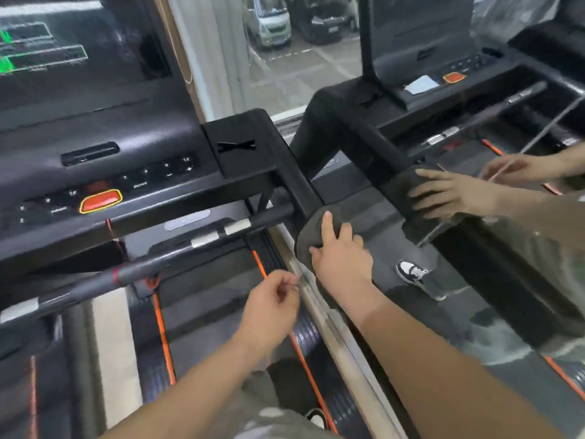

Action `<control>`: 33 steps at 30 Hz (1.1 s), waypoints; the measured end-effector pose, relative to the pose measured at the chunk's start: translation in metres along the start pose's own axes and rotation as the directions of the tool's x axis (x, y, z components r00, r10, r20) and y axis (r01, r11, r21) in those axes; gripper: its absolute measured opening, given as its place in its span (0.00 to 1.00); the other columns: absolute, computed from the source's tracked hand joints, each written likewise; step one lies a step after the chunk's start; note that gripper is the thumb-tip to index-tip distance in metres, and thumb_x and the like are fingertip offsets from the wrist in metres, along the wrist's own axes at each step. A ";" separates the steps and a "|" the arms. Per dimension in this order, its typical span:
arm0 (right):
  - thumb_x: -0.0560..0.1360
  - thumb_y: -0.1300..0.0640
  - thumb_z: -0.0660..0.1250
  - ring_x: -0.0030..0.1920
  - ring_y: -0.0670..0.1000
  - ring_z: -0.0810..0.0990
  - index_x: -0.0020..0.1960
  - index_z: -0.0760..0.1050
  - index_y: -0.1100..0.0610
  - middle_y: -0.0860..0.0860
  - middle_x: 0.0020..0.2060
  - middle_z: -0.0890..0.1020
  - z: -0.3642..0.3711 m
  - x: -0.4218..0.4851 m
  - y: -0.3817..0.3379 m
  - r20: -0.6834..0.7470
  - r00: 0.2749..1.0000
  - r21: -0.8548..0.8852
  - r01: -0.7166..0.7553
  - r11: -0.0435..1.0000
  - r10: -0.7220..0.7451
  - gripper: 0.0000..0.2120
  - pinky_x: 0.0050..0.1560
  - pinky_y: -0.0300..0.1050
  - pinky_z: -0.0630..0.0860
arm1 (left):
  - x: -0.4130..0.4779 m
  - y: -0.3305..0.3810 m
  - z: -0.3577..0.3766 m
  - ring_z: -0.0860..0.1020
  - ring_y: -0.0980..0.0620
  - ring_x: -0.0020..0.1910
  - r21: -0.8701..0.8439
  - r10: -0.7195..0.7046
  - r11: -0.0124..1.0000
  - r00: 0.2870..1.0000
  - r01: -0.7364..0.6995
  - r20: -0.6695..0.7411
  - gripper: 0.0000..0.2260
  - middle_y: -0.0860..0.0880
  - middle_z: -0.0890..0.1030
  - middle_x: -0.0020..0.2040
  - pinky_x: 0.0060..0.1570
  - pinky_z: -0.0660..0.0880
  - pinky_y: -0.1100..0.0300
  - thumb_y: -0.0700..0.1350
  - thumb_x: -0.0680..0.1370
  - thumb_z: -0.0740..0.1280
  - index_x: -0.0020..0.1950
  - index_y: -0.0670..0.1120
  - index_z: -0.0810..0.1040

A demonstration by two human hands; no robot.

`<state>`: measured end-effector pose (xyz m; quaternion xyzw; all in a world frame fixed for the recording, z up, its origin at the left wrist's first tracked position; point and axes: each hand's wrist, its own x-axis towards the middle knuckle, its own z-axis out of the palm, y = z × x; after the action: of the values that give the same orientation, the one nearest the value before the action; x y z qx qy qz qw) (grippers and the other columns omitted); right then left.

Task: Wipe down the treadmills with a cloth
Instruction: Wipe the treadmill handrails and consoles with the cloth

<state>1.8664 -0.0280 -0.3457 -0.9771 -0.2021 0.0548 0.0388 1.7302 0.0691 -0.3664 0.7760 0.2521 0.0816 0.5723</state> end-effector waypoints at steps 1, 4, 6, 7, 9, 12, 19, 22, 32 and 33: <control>0.82 0.39 0.58 0.64 0.63 0.71 0.83 0.42 0.51 0.59 0.72 0.64 -0.002 0.014 -0.009 0.012 1.000 -0.001 -0.009 1.000 0.009 0.38 0.55 0.58 0.76 | 0.011 0.002 -0.006 0.77 0.57 0.37 -0.003 -0.006 1.000 1.000 0.006 -0.006 0.11 0.51 0.82 0.40 0.44 0.77 0.59 0.35 0.78 0.67 0.48 0.52 0.80; 0.83 0.38 0.55 0.64 0.63 0.72 0.83 0.41 0.49 0.59 0.72 0.65 -0.010 0.056 -0.029 0.072 0.997 0.029 -0.022 0.999 0.020 0.37 0.54 0.57 0.75 | 0.035 0.007 -0.025 0.77 0.55 0.35 0.014 -0.016 1.000 0.999 0.016 0.027 0.09 0.52 0.81 0.39 0.43 0.77 0.59 0.37 0.78 0.66 0.48 0.52 0.79; 0.82 0.36 0.54 0.66 0.63 0.72 0.83 0.41 0.46 0.58 0.73 0.65 -0.017 0.085 -0.032 0.141 0.990 0.124 -0.041 0.991 0.024 0.36 0.55 0.57 0.75 | 0.046 0.007 -0.034 0.76 0.56 0.35 0.019 -0.021 1.000 0.999 0.020 0.049 0.09 0.49 0.82 0.41 0.43 0.77 0.60 0.37 0.79 0.66 0.49 0.51 0.79; 0.82 0.34 0.54 0.66 0.63 0.73 0.83 0.41 0.43 0.57 0.73 0.65 -0.019 0.098 -0.031 0.179 0.984 0.190 -0.055 0.980 0.021 0.36 0.57 0.58 0.76 | 0.051 0.006 -0.037 0.76 0.57 0.36 0.023 -0.022 1.000 0.998 0.021 0.052 0.08 0.48 0.82 0.42 0.43 0.76 0.60 0.37 0.79 0.66 0.49 0.50 0.79; 0.80 0.32 0.55 0.68 0.62 0.73 0.82 0.43 0.40 0.56 0.74 0.66 -0.025 0.118 -0.028 0.266 0.964 0.328 -0.090 0.940 0.000 0.37 0.62 0.59 0.75 | 0.058 0.002 -0.040 0.76 0.58 0.36 0.027 -0.030 0.999 0.998 0.029 0.049 0.08 0.50 0.81 0.42 0.43 0.76 0.63 0.36 0.79 0.66 0.49 0.50 0.79; 0.79 0.32 0.59 0.70 0.59 0.72 0.82 0.46 0.38 0.54 0.74 0.67 -0.026 0.116 -0.020 0.299 0.954 0.444 -0.110 0.889 -0.031 0.37 0.67 0.57 0.73 | 0.053 -0.002 -0.035 0.74 0.58 0.35 0.009 -0.064 0.998 0.994 0.064 0.088 0.06 0.50 0.79 0.42 0.41 0.74 0.65 0.34 0.79 0.65 0.50 0.44 0.78; 0.82 0.46 0.61 0.80 0.63 0.51 0.82 0.46 0.40 0.56 0.82 0.43 -0.001 0.004 -0.002 0.136 0.967 -0.080 0.229 0.970 -0.217 0.35 0.74 0.60 0.62 | 0.020 0.009 -0.001 0.76 0.67 0.38 -0.153 -0.144 0.978 0.990 0.142 -0.001 0.14 0.54 0.79 0.43 0.45 0.72 0.73 0.31 0.79 0.66 0.48 0.51 0.76; 0.76 0.50 0.68 0.80 0.66 0.50 0.79 0.60 0.44 0.57 0.83 0.45 0.016 -0.041 0.025 0.098 0.941 -0.193 0.337 0.921 -0.324 0.34 0.75 0.62 0.60 | -0.001 0.013 0.014 0.76 0.66 0.39 -0.141 -0.187 0.972 0.982 0.186 0.008 0.13 0.52 0.78 0.44 0.46 0.72 0.73 0.28 0.78 0.64 0.49 0.47 0.76; 0.61 0.52 0.74 0.60 0.63 0.75 0.50 0.79 0.47 0.55 0.61 0.75 0.009 -0.206 0.135 -0.074 0.933 -0.039 0.351 0.936 -0.353 0.17 0.50 0.57 0.77 | -0.075 0.024 0.080 0.76 0.68 0.37 -0.176 -0.253 0.951 0.967 0.255 0.035 0.10 0.51 0.80 0.45 0.44 0.72 0.73 0.31 0.78 0.66 0.54 0.44 0.79; 0.61 0.51 0.76 0.58 0.63 0.75 0.50 0.79 0.47 0.54 0.59 0.75 0.011 -0.220 0.146 -0.093 0.932 -0.043 0.347 0.937 -0.350 0.18 0.50 0.57 0.76 | -0.083 0.023 0.081 0.77 0.66 0.38 -0.176 -0.265 0.947 0.963 0.269 0.042 0.10 0.51 0.80 0.46 0.42 0.72 0.75 0.31 0.79 0.66 0.53 0.46 0.79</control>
<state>1.7218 -0.2488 -0.3506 -0.9277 -0.3706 -0.0044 0.0451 1.6994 -0.0441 -0.3586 0.6805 0.3414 0.0191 0.6480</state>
